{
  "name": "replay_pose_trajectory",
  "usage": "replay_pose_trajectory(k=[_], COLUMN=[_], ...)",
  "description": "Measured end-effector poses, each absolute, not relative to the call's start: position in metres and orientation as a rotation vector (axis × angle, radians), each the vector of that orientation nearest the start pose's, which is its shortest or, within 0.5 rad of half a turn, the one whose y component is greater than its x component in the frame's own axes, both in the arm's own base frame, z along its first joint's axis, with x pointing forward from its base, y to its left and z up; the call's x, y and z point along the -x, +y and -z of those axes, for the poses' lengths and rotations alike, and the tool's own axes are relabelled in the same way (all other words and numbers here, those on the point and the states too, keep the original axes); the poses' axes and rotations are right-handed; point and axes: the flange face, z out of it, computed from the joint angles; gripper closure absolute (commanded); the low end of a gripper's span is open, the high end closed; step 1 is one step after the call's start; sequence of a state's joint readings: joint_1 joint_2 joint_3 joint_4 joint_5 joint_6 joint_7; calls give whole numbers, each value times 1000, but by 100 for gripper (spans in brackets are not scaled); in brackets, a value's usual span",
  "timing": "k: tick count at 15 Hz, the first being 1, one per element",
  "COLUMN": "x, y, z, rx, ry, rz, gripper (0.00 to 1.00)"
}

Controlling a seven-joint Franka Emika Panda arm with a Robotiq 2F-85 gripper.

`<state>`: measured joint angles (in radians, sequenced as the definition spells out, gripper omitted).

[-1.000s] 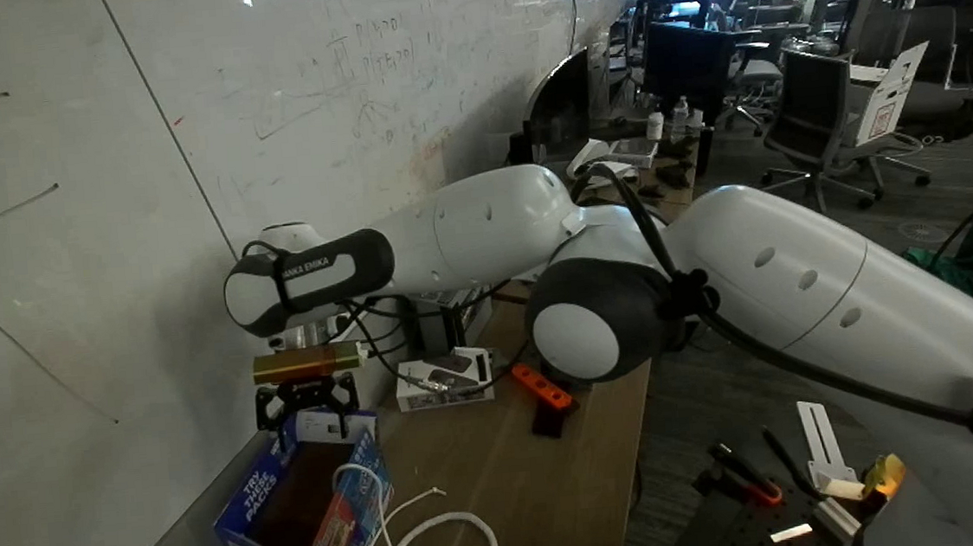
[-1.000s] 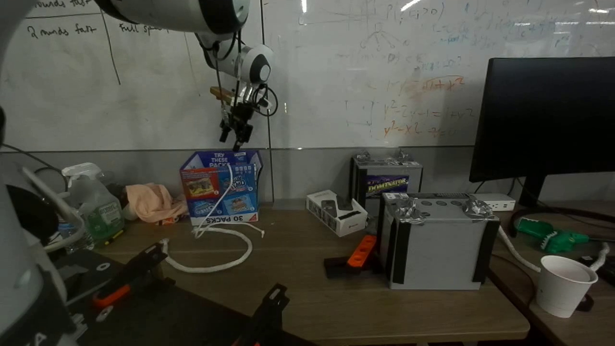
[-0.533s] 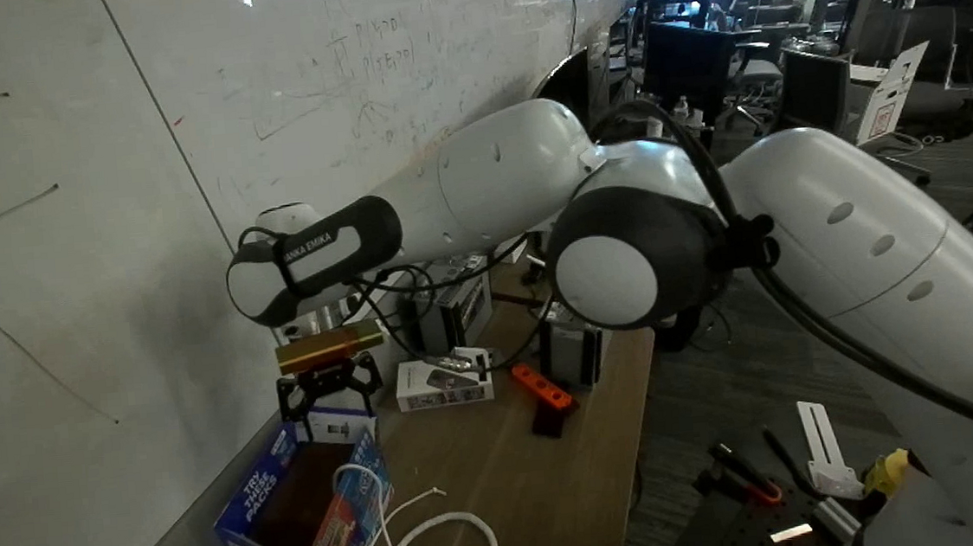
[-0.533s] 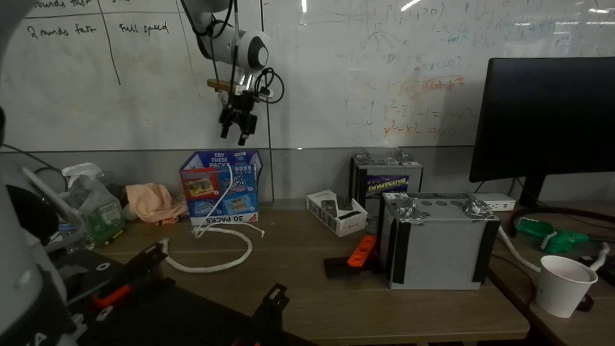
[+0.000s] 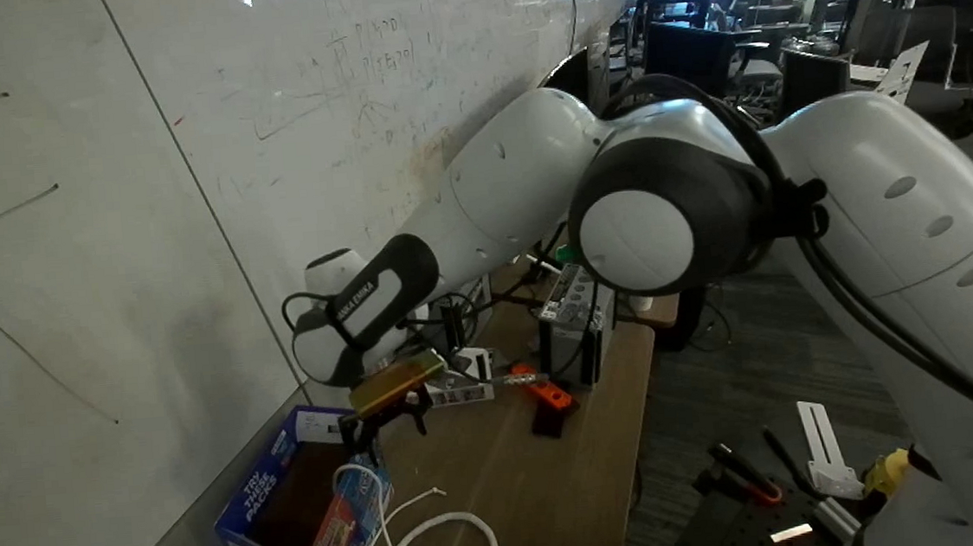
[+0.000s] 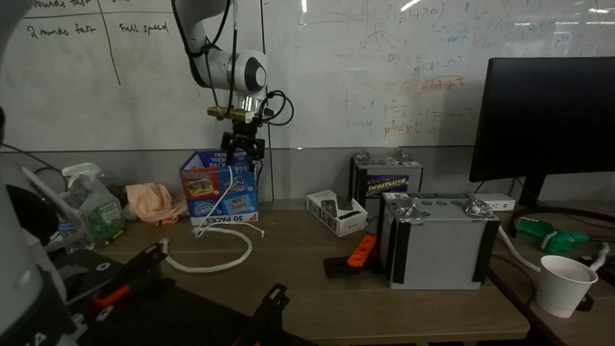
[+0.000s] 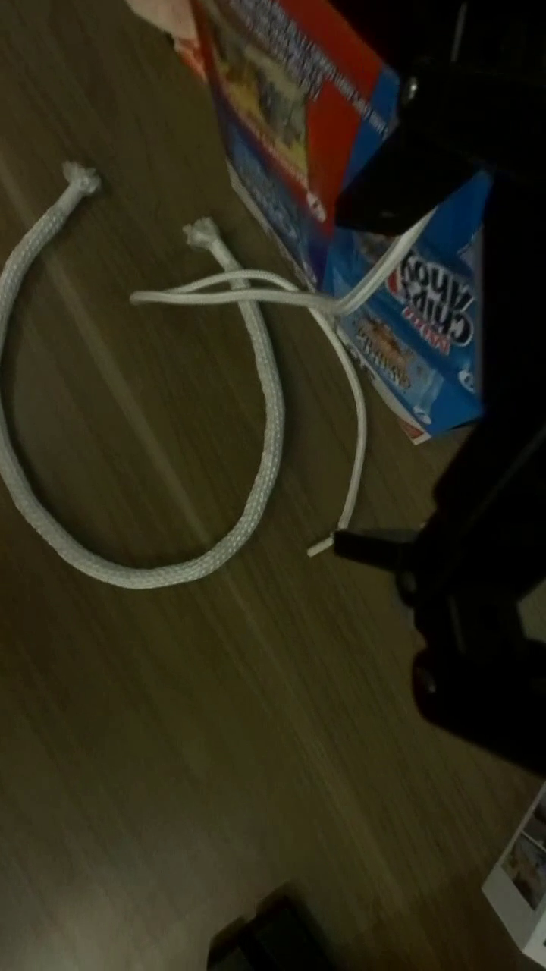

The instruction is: Put the ropes inside the box

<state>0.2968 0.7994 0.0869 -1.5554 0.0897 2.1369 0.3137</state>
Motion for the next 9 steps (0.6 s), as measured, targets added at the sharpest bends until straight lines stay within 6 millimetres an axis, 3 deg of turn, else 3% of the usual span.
replay_pose_trajectory(k=[5,9], x=[-570,-508], y=[231,221], z=[-106,-79], rx=[3094,3096], ry=[-164,-341], rz=[-374,-397], gripper=[0,0])
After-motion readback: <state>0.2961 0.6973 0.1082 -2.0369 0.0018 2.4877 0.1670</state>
